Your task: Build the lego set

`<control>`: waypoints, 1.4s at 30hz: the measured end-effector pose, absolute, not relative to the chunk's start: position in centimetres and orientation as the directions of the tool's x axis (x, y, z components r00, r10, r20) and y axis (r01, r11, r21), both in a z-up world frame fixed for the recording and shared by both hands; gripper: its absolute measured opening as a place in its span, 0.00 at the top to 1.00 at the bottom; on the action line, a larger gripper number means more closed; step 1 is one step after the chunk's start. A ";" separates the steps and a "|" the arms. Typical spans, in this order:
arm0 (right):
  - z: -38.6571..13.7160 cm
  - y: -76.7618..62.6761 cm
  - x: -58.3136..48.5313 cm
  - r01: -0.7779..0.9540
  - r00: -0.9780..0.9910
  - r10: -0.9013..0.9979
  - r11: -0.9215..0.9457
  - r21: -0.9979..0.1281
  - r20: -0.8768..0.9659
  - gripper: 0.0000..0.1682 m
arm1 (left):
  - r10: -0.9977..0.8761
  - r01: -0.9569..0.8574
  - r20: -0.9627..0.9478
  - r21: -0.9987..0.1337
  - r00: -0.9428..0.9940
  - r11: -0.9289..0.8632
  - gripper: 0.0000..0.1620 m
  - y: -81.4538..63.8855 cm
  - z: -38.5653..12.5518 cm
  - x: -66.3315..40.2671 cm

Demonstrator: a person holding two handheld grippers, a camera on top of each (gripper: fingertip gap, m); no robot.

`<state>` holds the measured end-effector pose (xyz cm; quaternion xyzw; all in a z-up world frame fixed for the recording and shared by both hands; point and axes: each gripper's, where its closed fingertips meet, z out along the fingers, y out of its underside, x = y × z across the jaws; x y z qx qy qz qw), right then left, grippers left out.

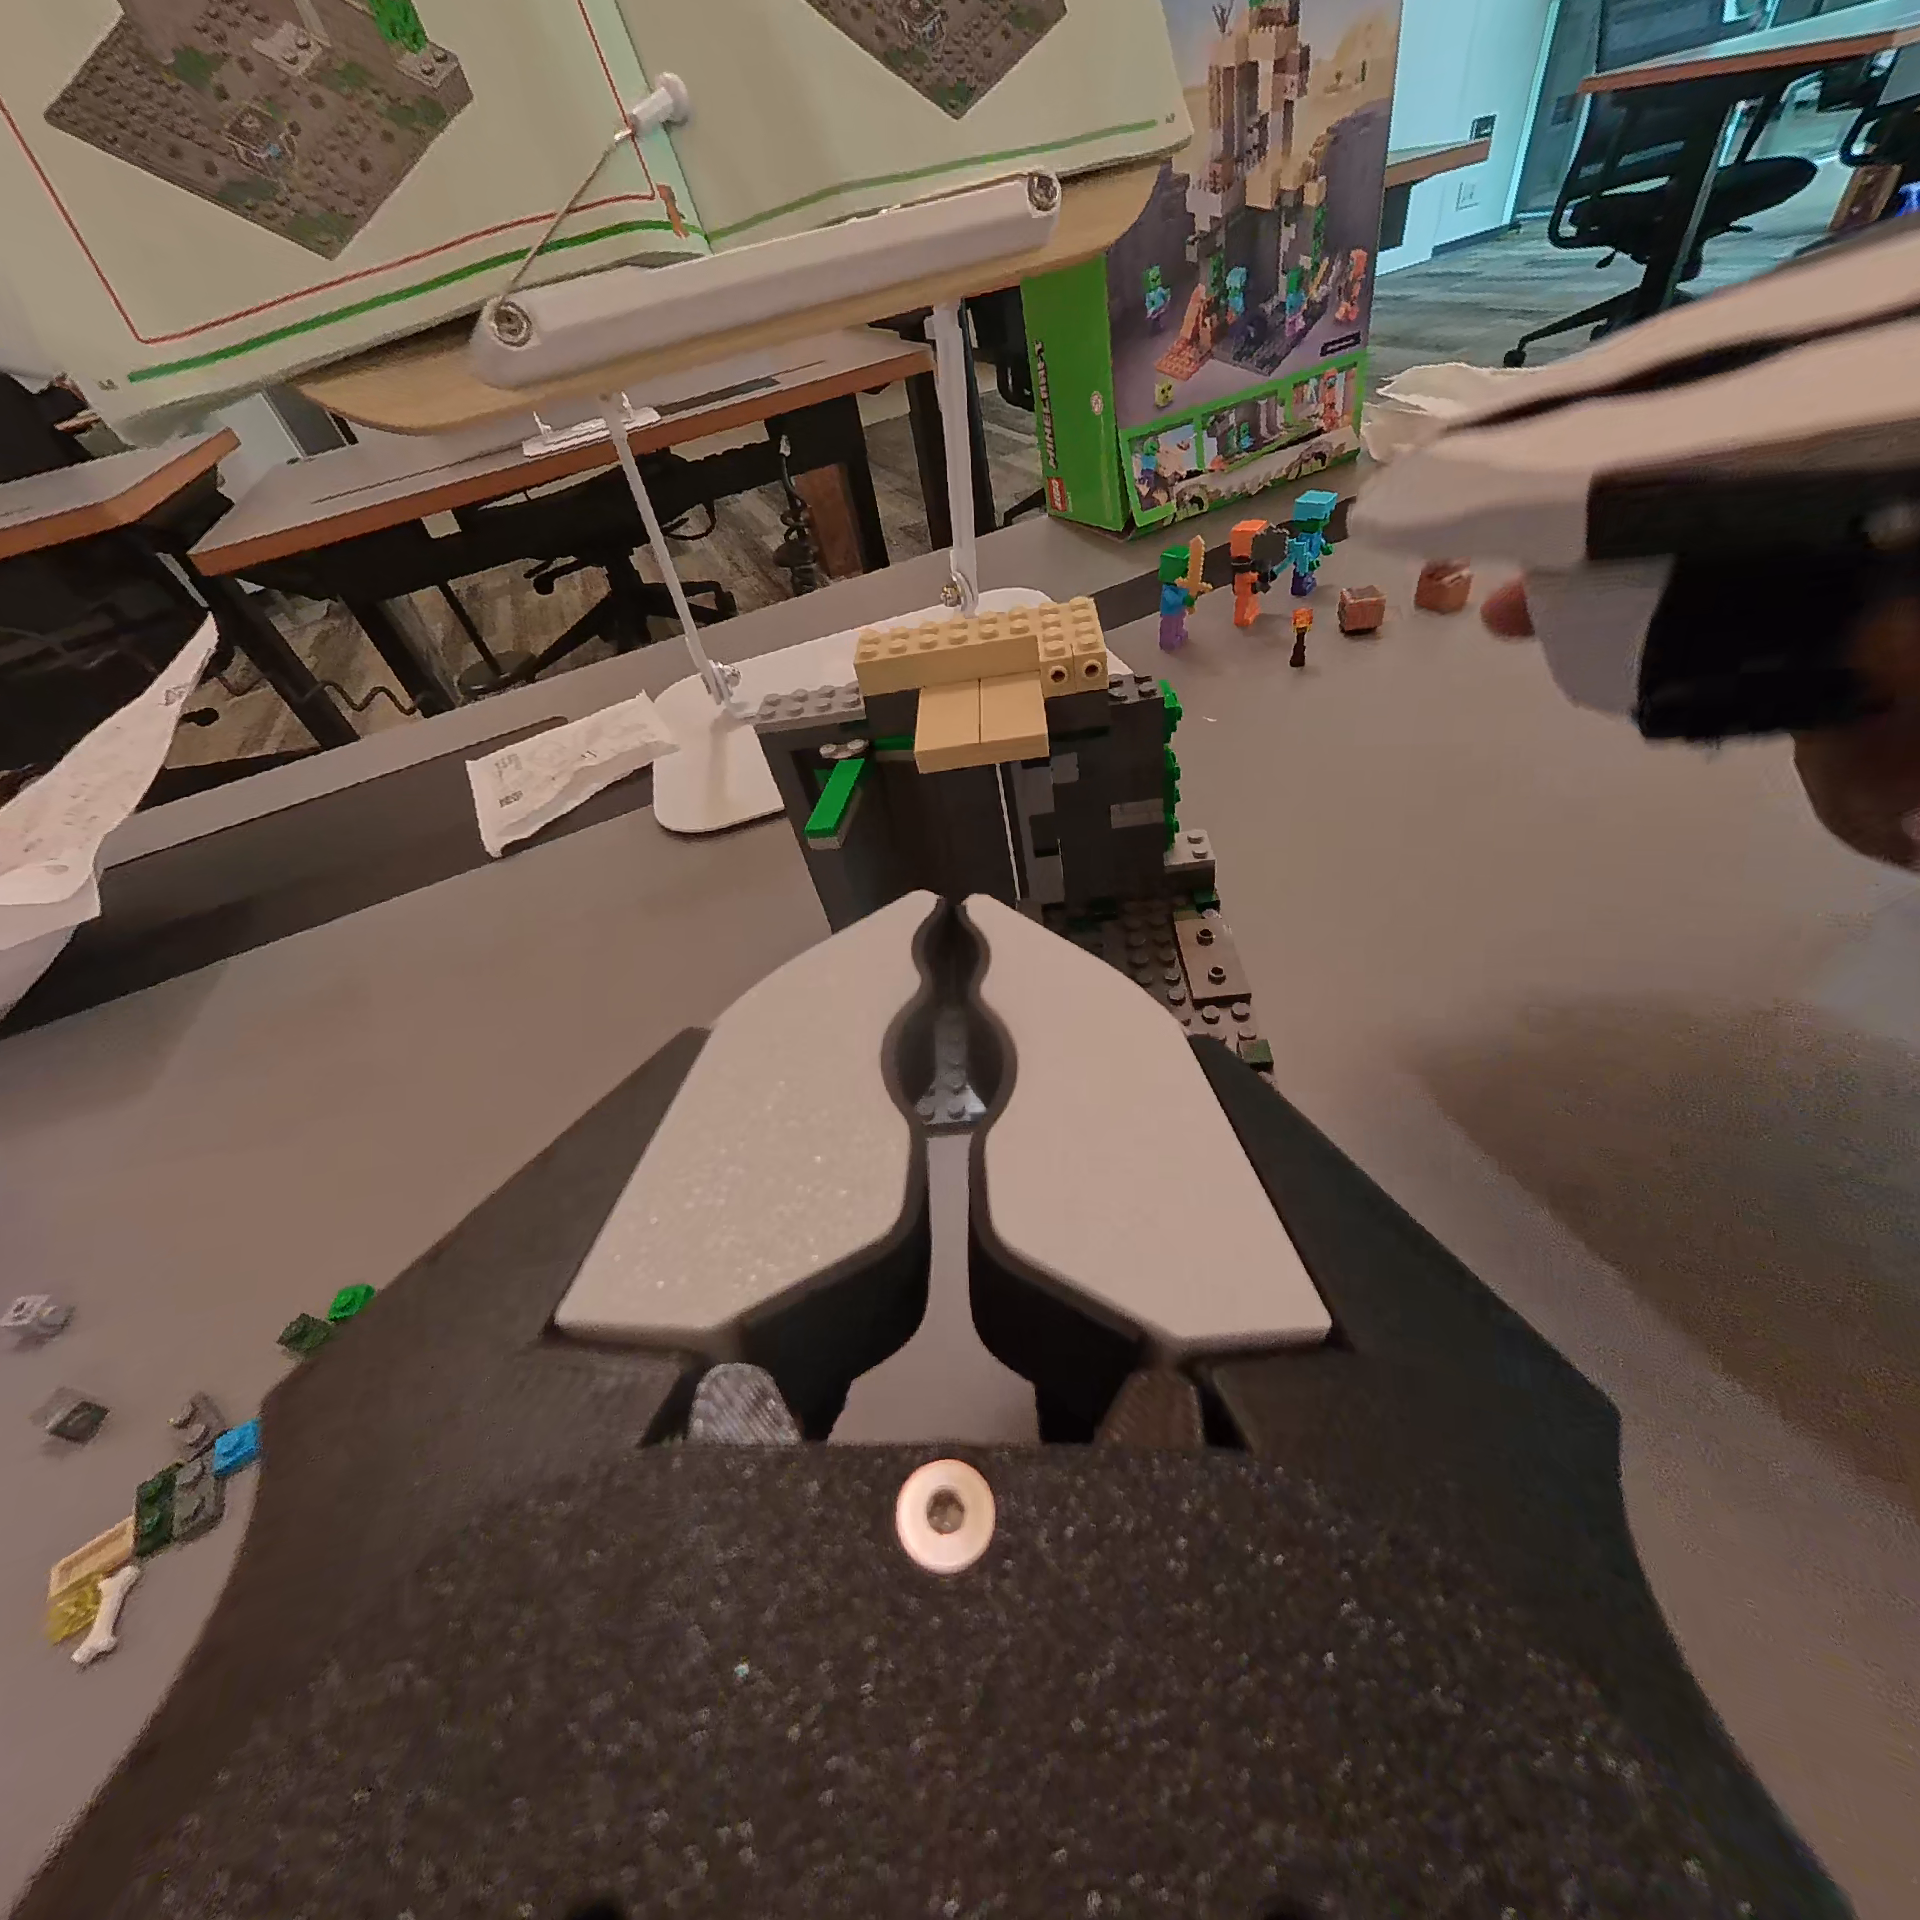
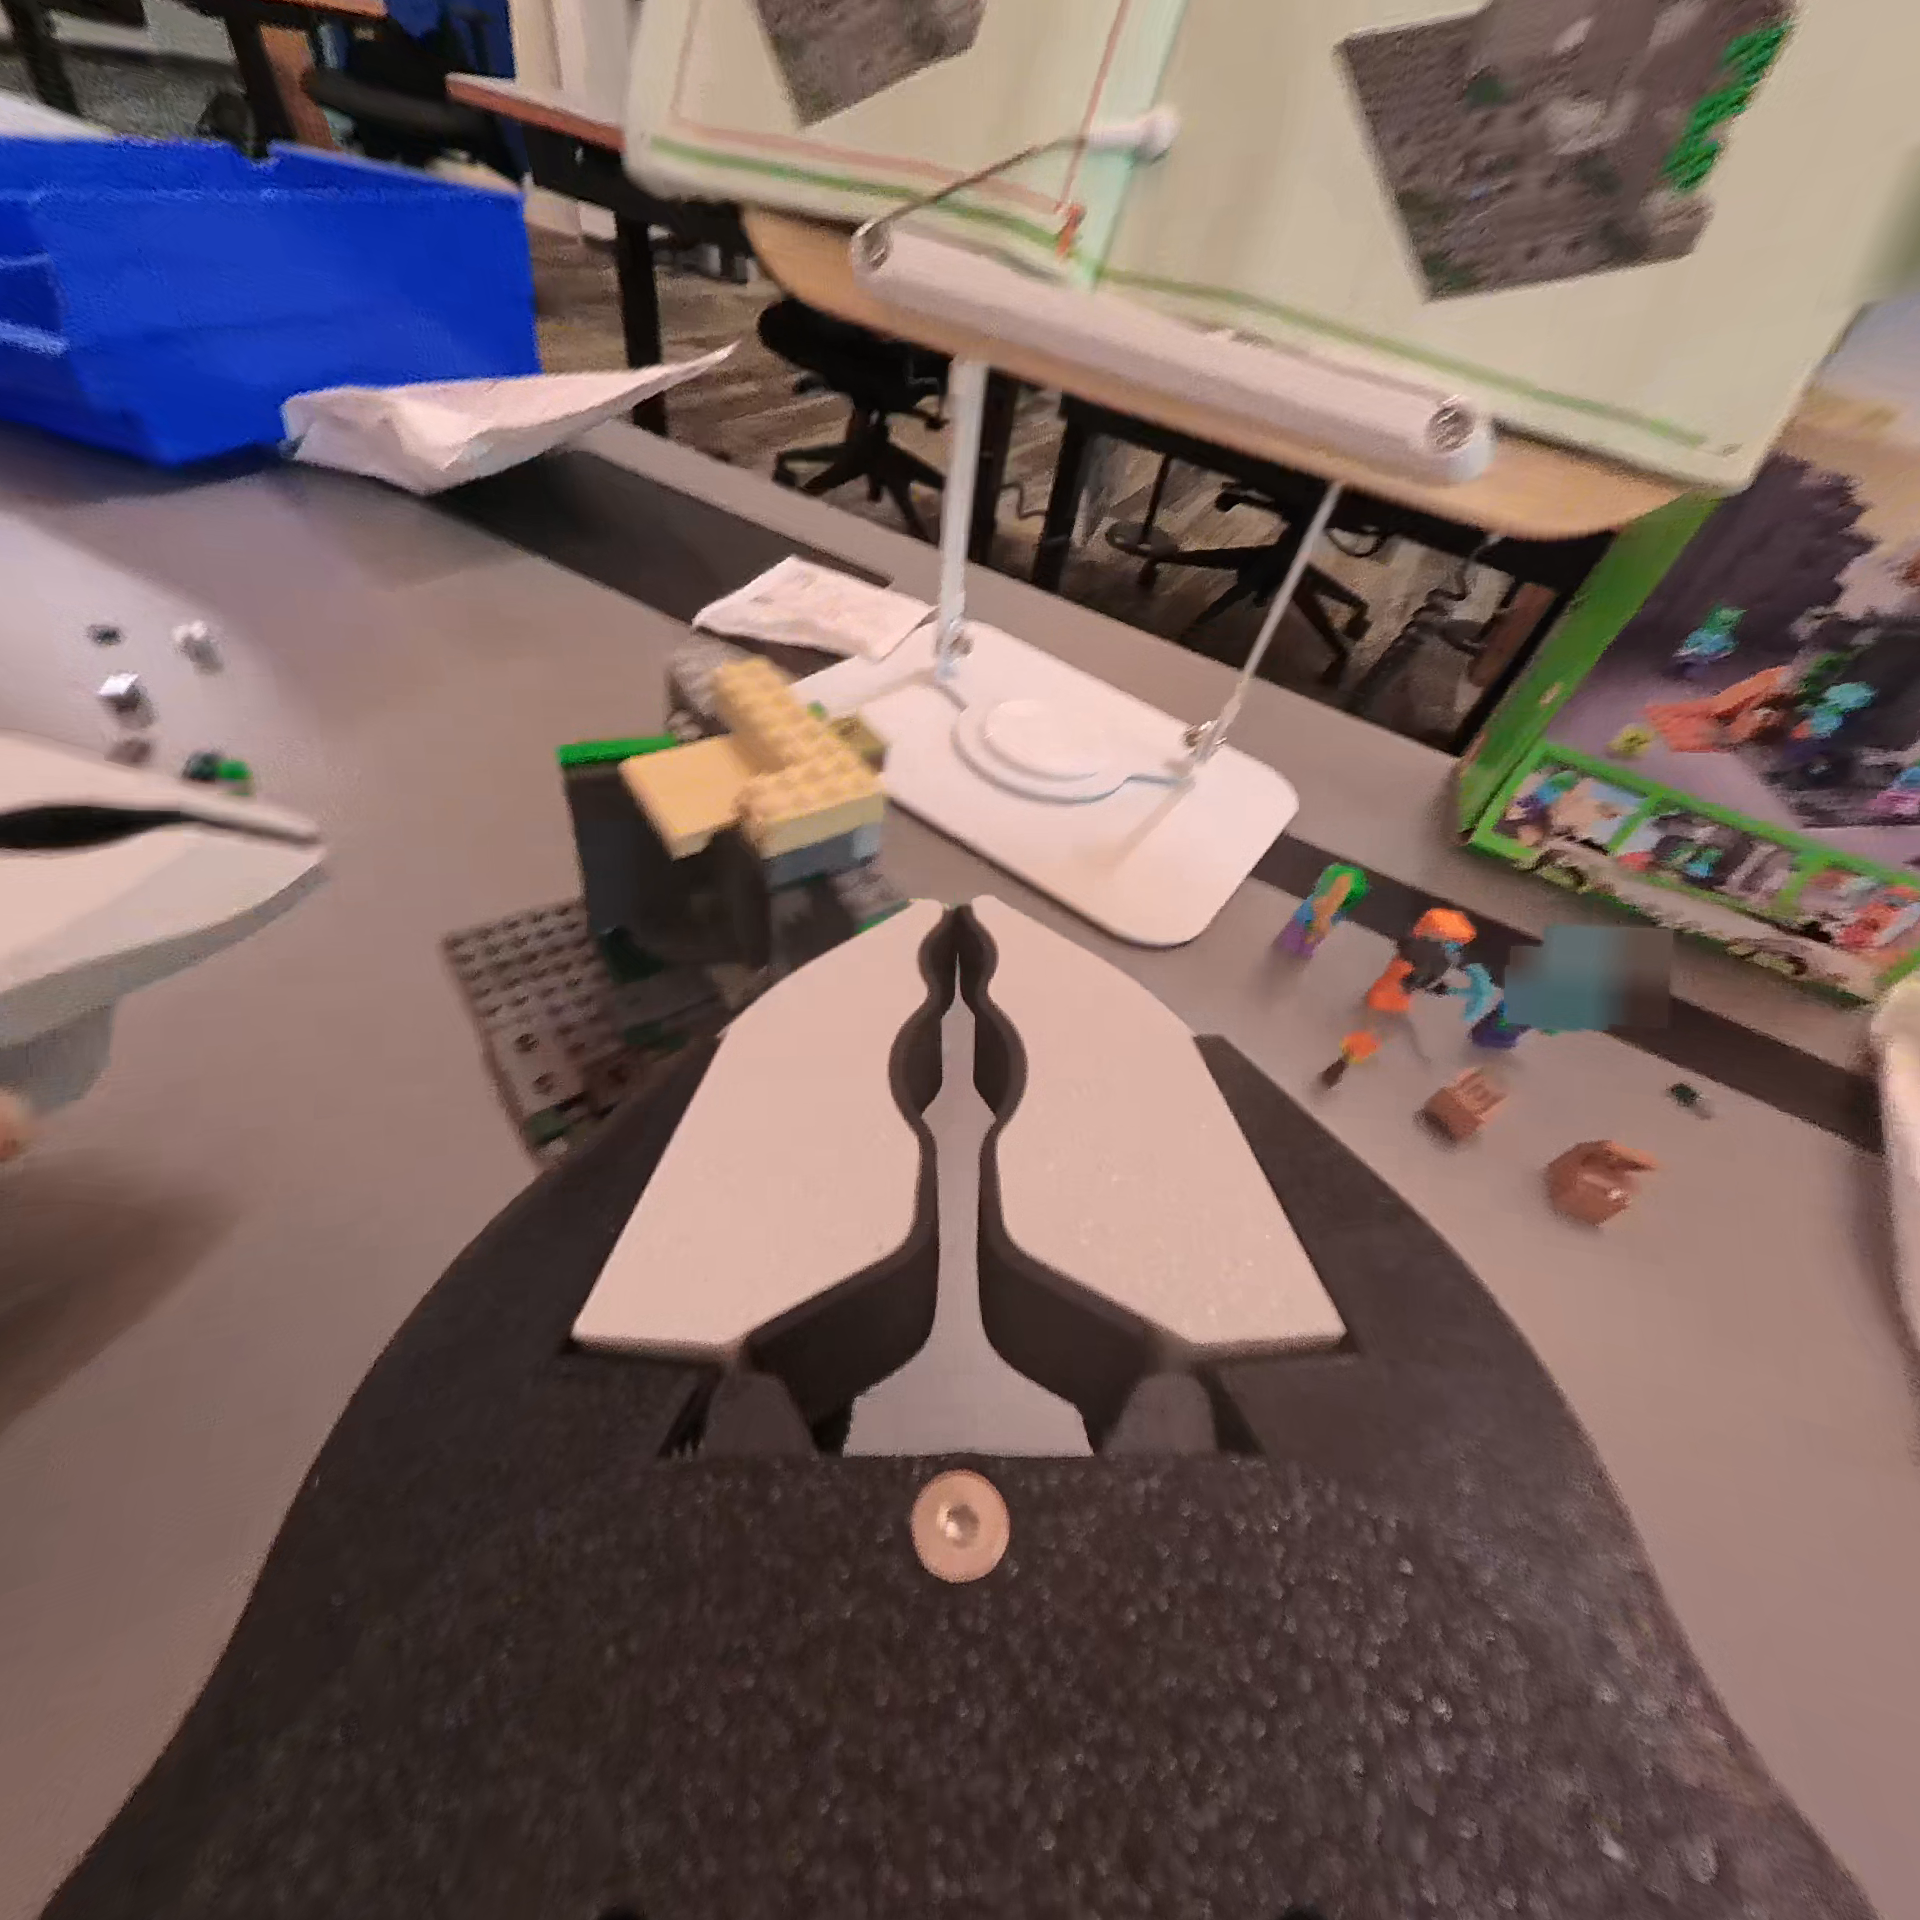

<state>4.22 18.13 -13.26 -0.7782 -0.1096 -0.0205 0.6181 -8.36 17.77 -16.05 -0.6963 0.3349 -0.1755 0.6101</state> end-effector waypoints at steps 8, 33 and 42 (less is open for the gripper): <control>-6.9 22.6 9.9 0.157 0.987 0.045 -0.159 -0.975 0.152 1.00 | -0.672 -0.229 -0.137 -0.972 0.728 -0.050 1.00 18.9 -15.4 -8.3; -0.3 30.6 13.7 0.138 0.990 -0.014 -0.130 -0.982 0.141 1.00 | -0.691 -0.178 -0.182 -0.981 0.699 0.078 1.00 24.1 0.6 0.9; 0.3 31.8 14.0 0.140 0.989 -0.025 -0.130 -0.982 0.144 1.00 | -0.672 -0.195 -0.191 -0.978 0.716 0.070 1.00 28.3 2.9 3.6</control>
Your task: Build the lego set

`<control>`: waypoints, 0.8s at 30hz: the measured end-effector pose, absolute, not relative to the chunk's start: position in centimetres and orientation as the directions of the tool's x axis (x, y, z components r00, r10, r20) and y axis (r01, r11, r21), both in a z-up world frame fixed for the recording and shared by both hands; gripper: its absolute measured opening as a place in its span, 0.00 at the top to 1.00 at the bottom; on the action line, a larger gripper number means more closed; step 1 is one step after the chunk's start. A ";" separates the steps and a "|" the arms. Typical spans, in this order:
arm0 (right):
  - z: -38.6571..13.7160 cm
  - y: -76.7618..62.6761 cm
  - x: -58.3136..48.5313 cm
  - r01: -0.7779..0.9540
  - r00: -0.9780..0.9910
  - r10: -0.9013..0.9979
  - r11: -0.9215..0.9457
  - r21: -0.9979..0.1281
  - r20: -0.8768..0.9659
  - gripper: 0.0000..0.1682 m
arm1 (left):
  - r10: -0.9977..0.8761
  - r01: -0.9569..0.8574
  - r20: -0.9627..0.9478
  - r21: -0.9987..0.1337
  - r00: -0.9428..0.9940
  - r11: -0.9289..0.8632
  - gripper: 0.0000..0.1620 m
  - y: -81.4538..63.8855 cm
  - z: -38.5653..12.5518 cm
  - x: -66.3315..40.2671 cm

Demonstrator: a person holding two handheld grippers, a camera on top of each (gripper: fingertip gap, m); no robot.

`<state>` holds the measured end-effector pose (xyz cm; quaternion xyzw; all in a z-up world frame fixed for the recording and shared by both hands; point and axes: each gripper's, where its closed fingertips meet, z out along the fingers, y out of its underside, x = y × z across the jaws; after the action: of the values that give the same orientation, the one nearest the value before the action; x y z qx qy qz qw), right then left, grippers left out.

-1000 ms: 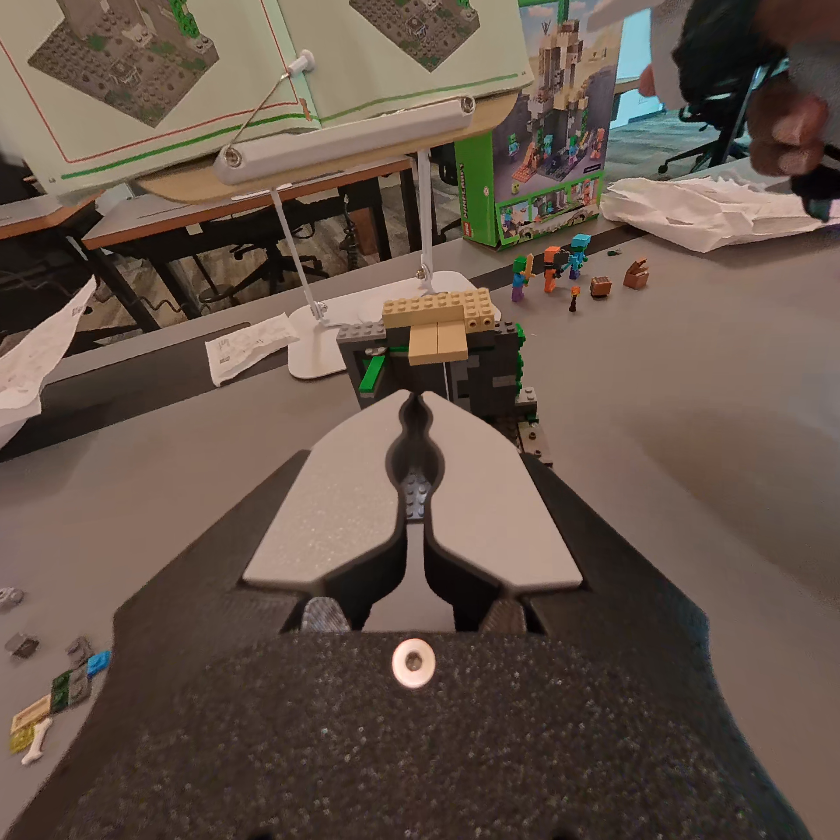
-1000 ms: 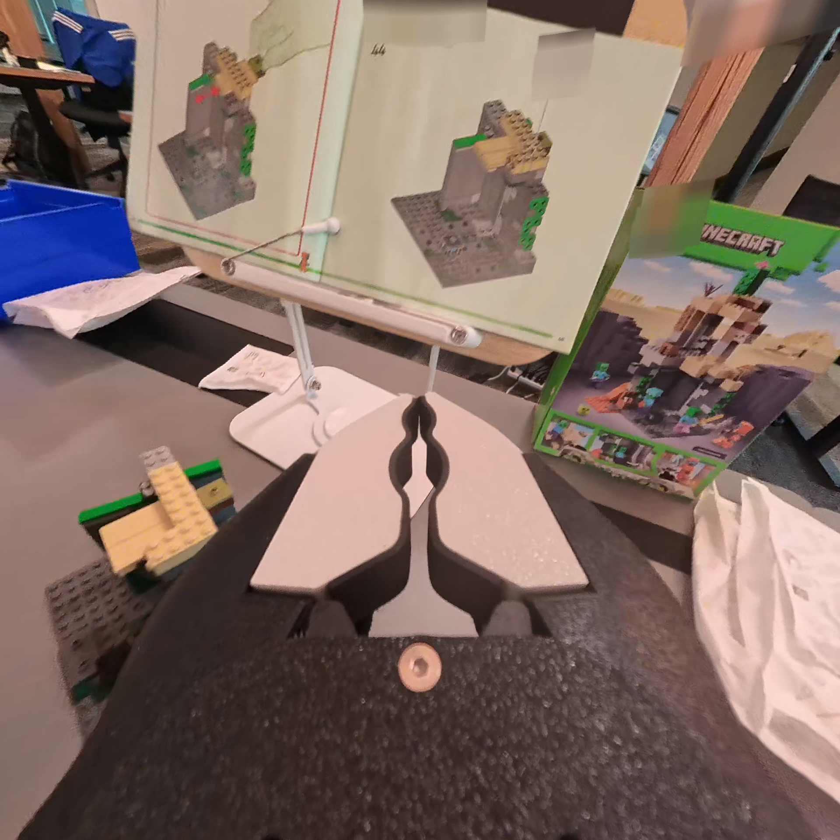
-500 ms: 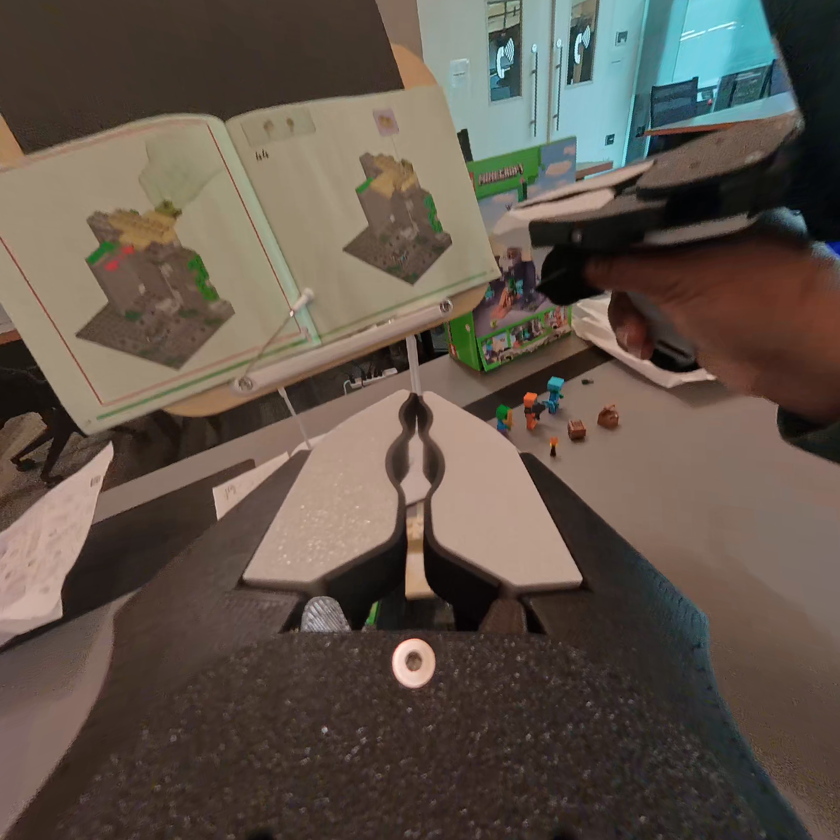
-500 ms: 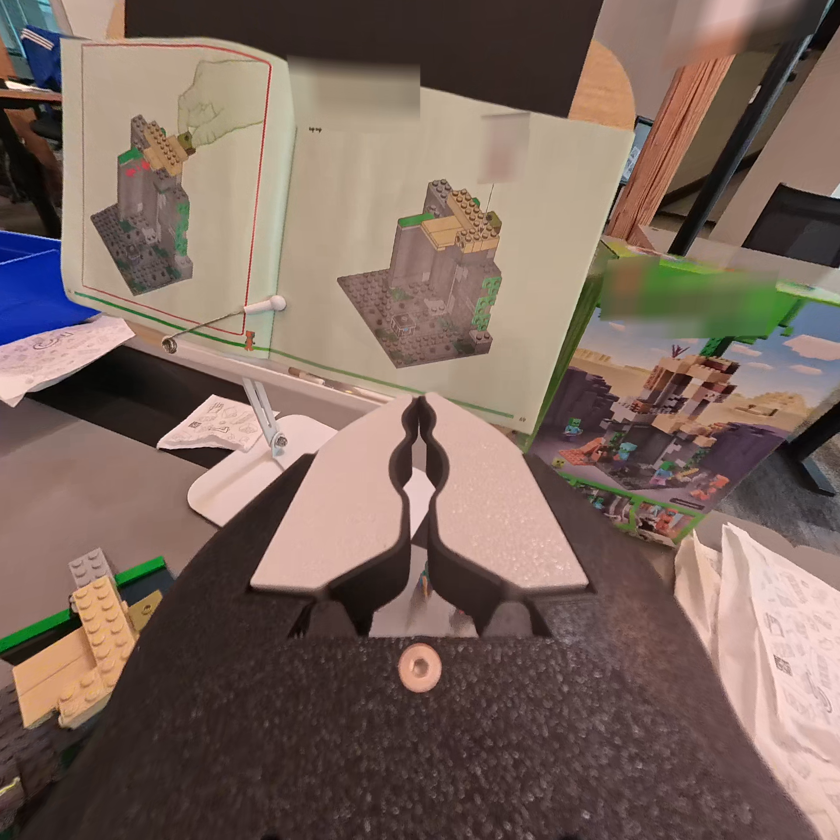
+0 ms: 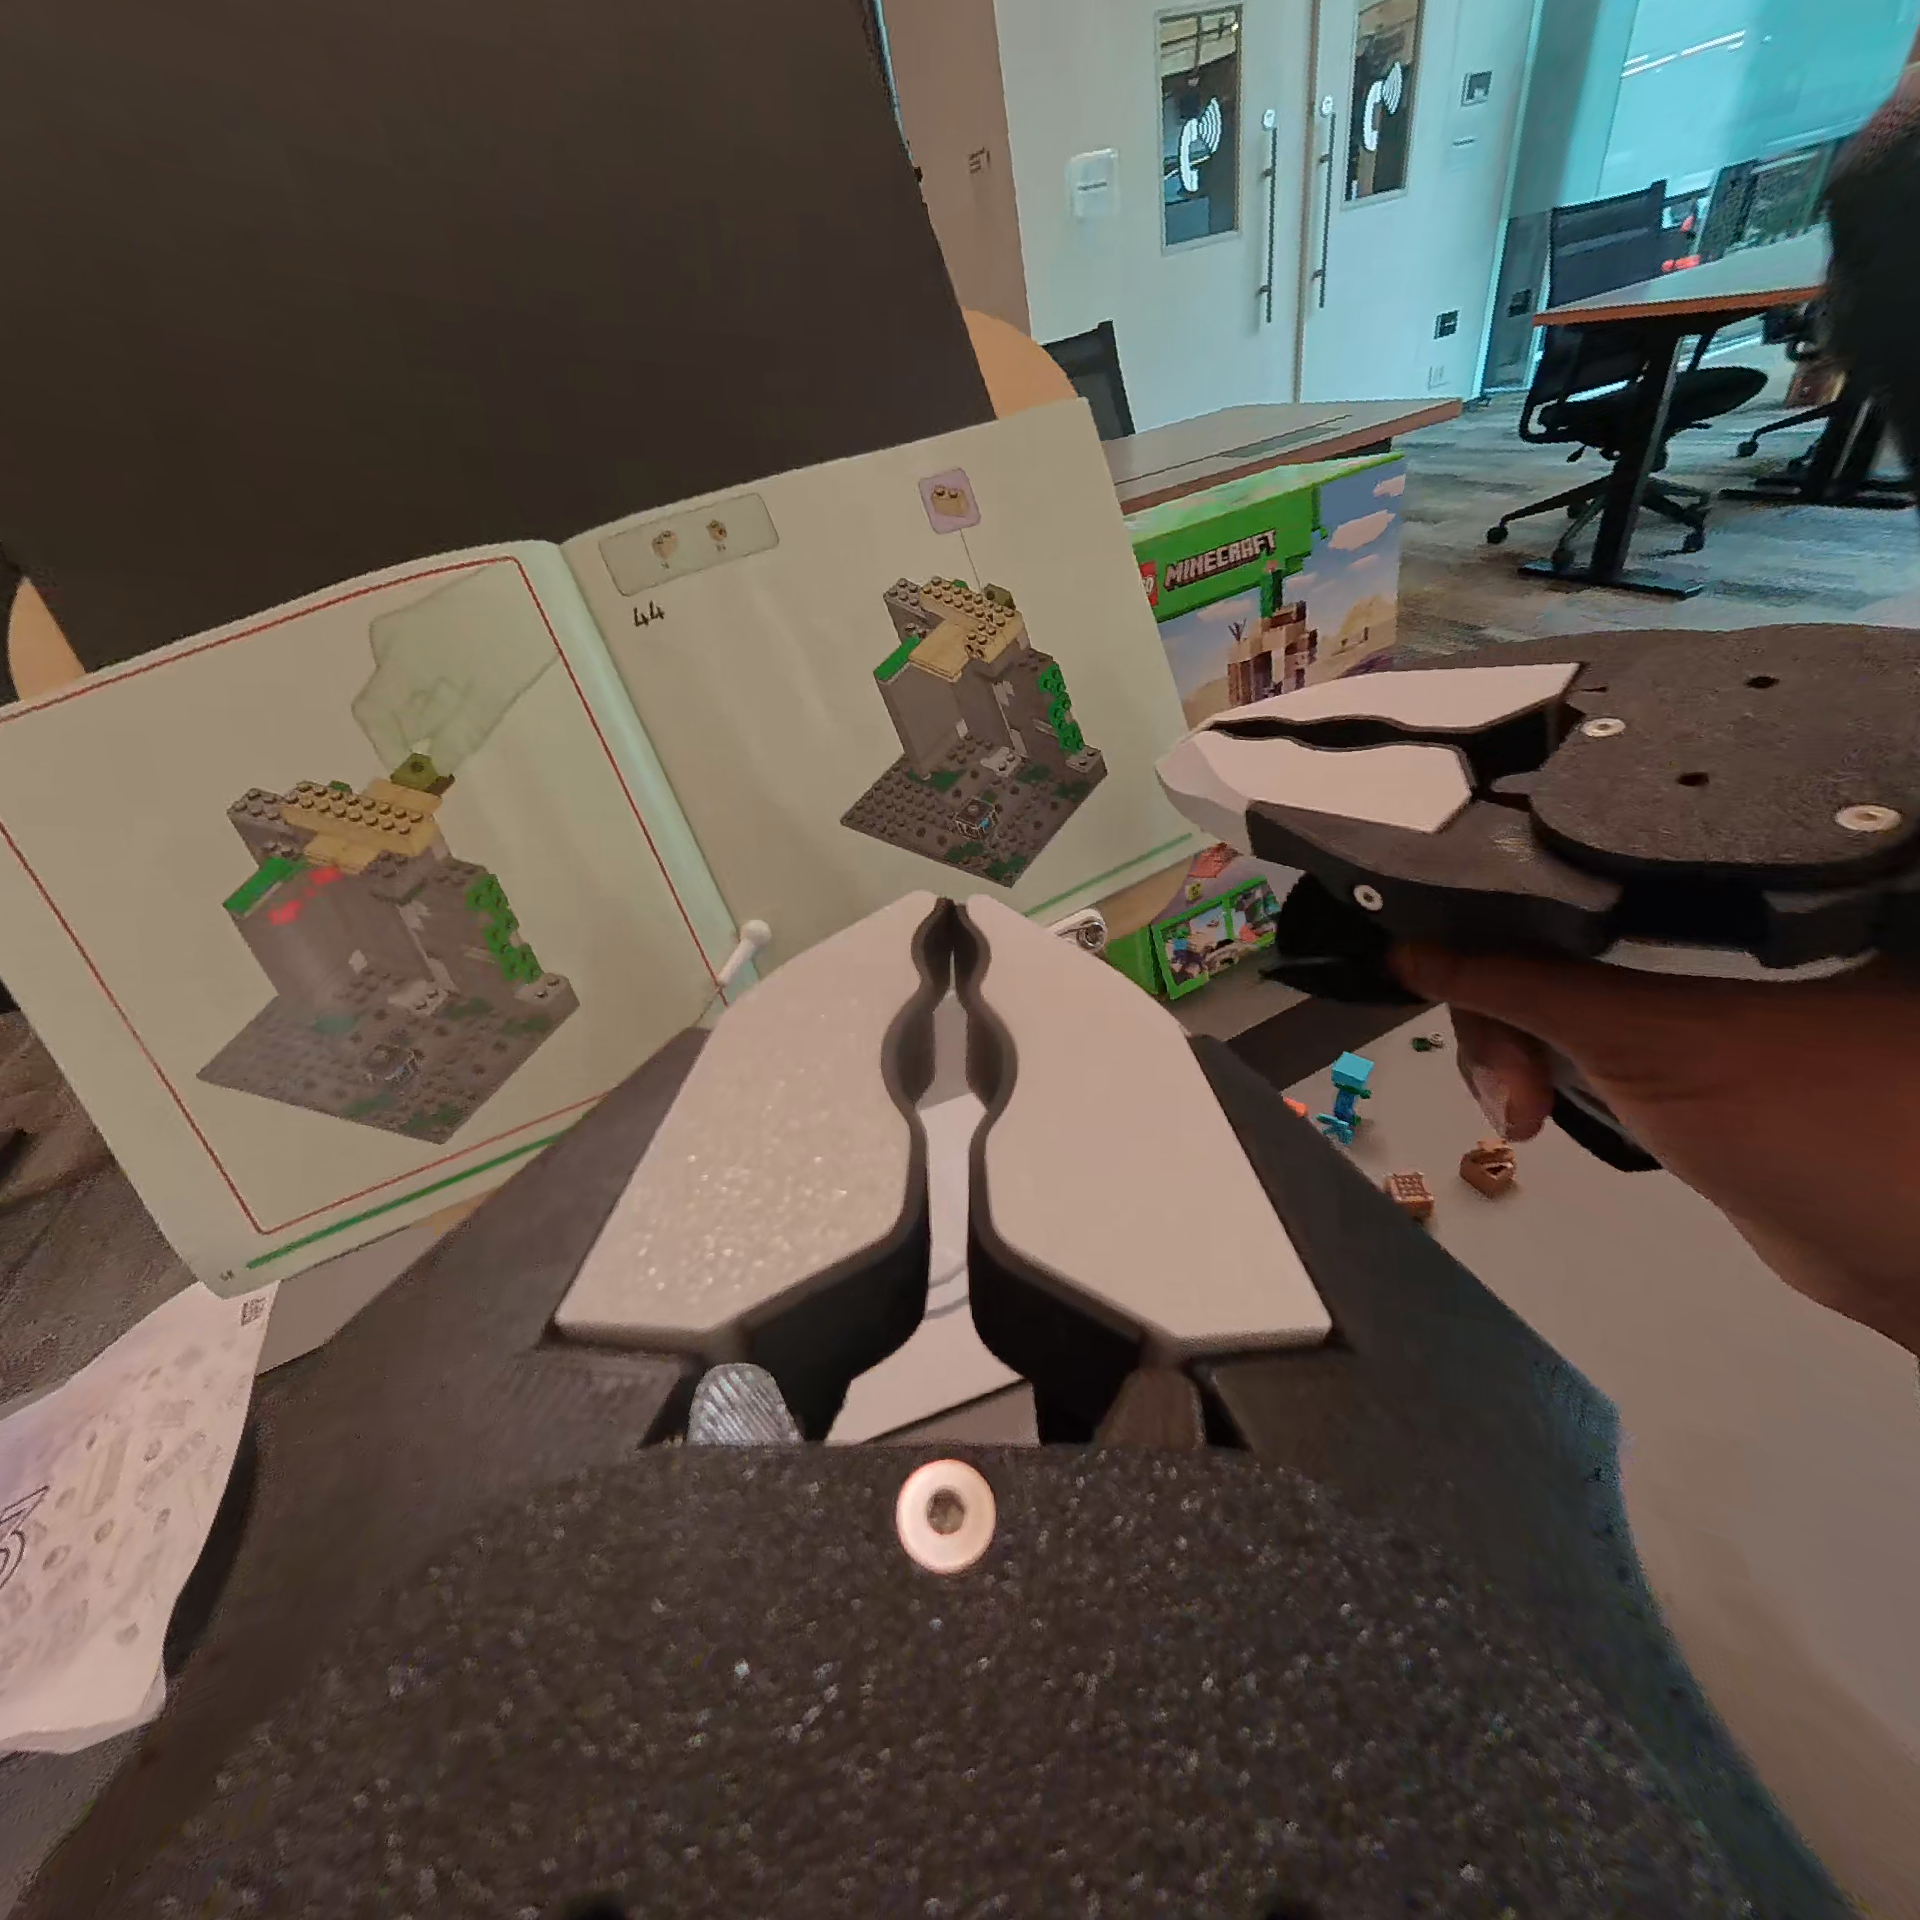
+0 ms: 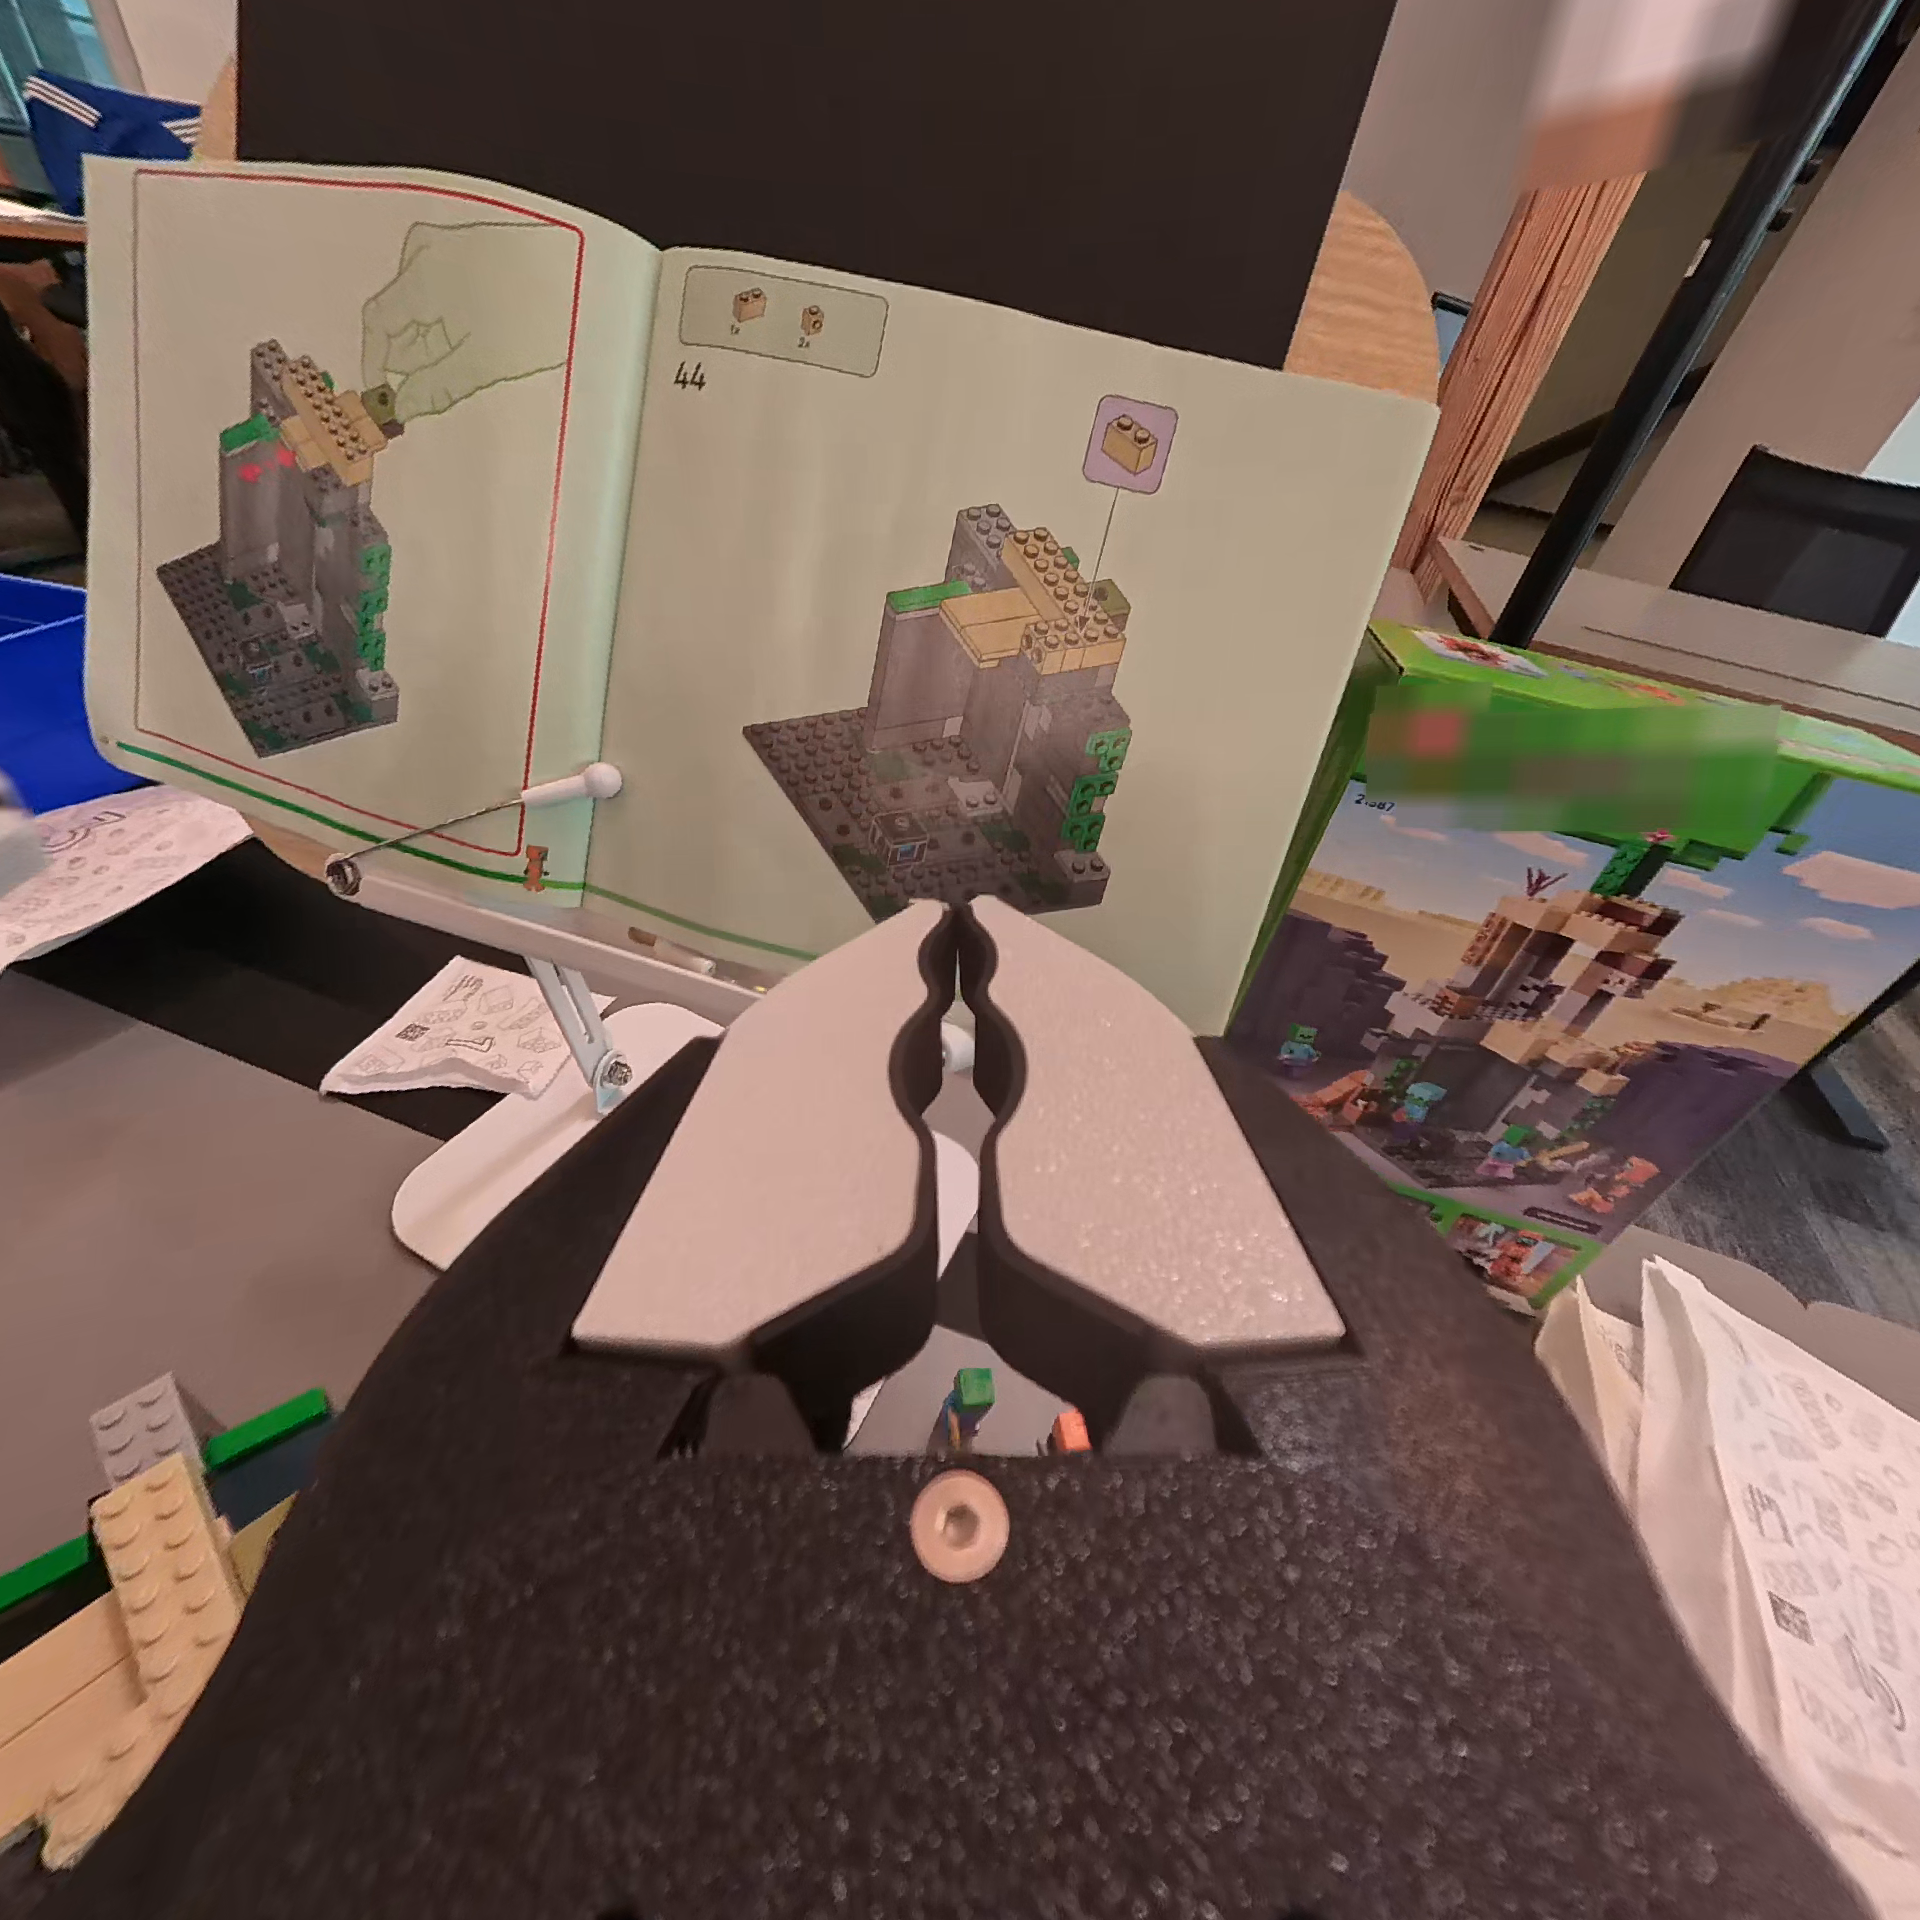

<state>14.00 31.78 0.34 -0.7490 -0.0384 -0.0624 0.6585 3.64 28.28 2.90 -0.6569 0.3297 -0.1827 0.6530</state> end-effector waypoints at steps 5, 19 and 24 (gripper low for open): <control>1.0 31.8 14.3 0.141 0.989 -0.027 -0.118 -0.983 0.145 1.00 | -0.659 -0.213 -0.206 -0.974 0.723 0.072 1.00 29.8 2.9 3.9; -0.5 31.0 15.0 0.292 0.949 0.140 -0.049 -0.955 0.283 0.93 | -0.710 -0.169 -0.195 -0.980 0.676 0.108 1.00 27.4 1.6 0.8; -3.5 31.0 14.9 0.449 0.859 0.276 0.000 -0.894 0.431 0.84 | -0.723 -0.164 -0.186 -0.981 0.666 0.101 1.00 26.7 -0.9 -3.1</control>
<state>14.92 30.95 -3.47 -0.7042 -0.2572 -0.0656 0.6585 -3.14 26.70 -0.93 -0.6356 0.3490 -0.2133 0.6548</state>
